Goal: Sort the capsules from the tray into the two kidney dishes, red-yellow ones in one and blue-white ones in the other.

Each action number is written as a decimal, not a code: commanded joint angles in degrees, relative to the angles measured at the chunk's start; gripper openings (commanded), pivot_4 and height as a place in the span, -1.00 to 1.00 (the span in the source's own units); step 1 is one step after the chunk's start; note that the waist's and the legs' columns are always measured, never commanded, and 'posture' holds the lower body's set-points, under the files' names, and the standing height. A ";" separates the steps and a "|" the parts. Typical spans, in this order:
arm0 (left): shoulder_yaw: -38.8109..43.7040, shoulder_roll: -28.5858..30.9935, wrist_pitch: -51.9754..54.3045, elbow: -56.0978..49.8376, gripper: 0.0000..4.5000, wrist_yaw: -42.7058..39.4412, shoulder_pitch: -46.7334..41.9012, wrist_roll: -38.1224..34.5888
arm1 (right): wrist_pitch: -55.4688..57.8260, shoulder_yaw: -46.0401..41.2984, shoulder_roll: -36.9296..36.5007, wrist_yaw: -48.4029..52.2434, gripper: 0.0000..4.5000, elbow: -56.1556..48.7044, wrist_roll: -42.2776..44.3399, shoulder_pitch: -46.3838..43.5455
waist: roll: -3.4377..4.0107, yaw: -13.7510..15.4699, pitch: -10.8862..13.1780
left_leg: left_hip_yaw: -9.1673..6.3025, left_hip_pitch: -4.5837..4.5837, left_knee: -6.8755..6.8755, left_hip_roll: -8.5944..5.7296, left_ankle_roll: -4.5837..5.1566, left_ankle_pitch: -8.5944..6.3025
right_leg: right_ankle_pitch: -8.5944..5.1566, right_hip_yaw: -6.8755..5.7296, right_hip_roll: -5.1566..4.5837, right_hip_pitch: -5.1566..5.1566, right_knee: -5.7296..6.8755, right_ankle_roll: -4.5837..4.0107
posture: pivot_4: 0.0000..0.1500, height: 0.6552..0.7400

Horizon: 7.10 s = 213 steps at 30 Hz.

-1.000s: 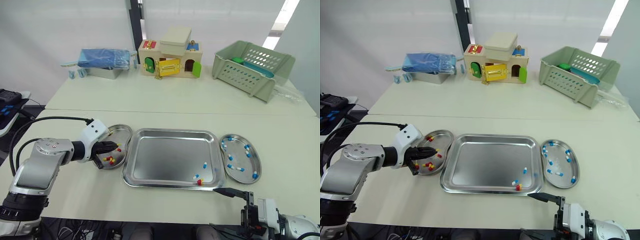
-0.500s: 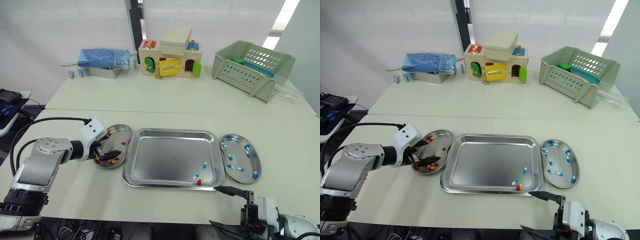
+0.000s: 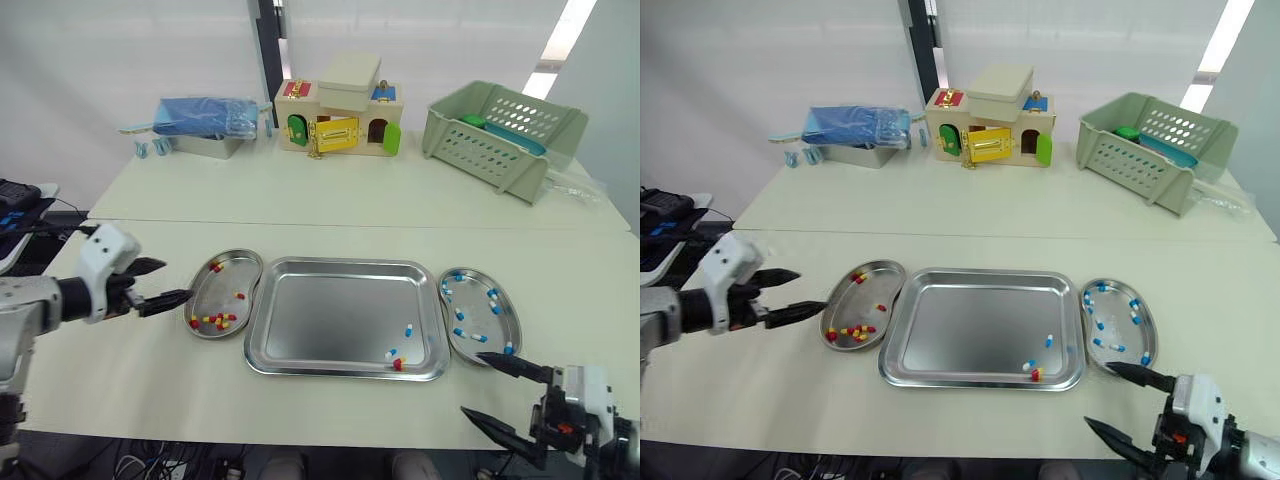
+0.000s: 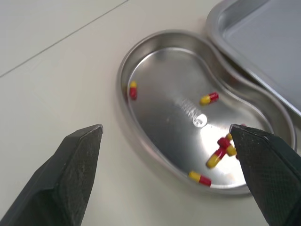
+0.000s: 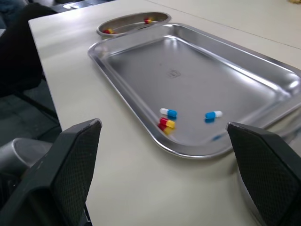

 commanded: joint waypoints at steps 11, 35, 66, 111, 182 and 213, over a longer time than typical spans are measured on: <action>11.66 4.41 -12.05 11.87 0.99 -1.50 11.23 2.28 | 13.09 -15.12 -12.34 3.45 1.00 19.83 -2.66 -11.68 | -0.07 -0.03 0.01 | 0.14 0.04 -0.11 0.01 0.01 0.00 | 0.00 0.05 -0.03 -0.01 -0.06 -0.01 | 1.00 1.00; 17.78 -10.39 -15.97 -11.95 0.99 -2.58 24.37 -9.64 | 15.08 -7.38 -16.19 10.72 1.00 34.19 -13.19 -27.86 | -0.06 -0.68 0.02 | 0.21 0.03 -0.17 0.05 0.00 0.00 | 0.00 0.10 -0.05 -0.08 -0.04 -0.01 | 1.00 1.00; -11.20 -38.85 -55.90 -25.92 0.99 -12.60 44.21 -11.21 | 31.65 28.97 -16.08 26.12 1.00 15.06 -12.59 -78.01 | 0.20 -0.67 -0.08 | 0.27 -0.04 -0.13 0.03 0.00 -0.01 | 0.01 0.14 -0.09 -0.08 -0.26 0.00 | 1.00 1.00; -19.05 -35.41 -62.88 -28.42 1.00 5.28 50.27 -9.28 | 12.02 54.46 3.10 28.52 0.12 23.14 -44.19 -80.59 | 0.15 -0.64 -0.05 | 0.13 -0.07 -0.15 -0.01 0.00 -0.01 | 0.01 0.03 -0.10 -0.13 -0.21 0.00 | 1.00 1.00; -20.22 -33.94 -63.23 -27.69 1.00 9.46 49.97 -8.26 | 3.87 56.13 7.27 29.60 -0.99 27.20 -49.64 -77.78 | 0.12 -0.65 -0.02 | 0.13 -0.06 -0.21 -0.01 0.00 -0.01 | 0.01 0.03 -0.10 -0.13 -0.26 0.00 | 1.00 1.00; -25.62 -28.11 -64.52 -25.79 1.00 -3.45 41.46 -15.66 | 30.99 8.43 -14.73 15.57 -1.00 1.19 -26.32 -41.34 | 0.03 0.35 0.08 | 0.14 -0.15 -0.25 -0.01 0.01 -0.01 | 0.01 -0.02 -0.09 -0.10 -0.38 -0.01 | 1.00 1.00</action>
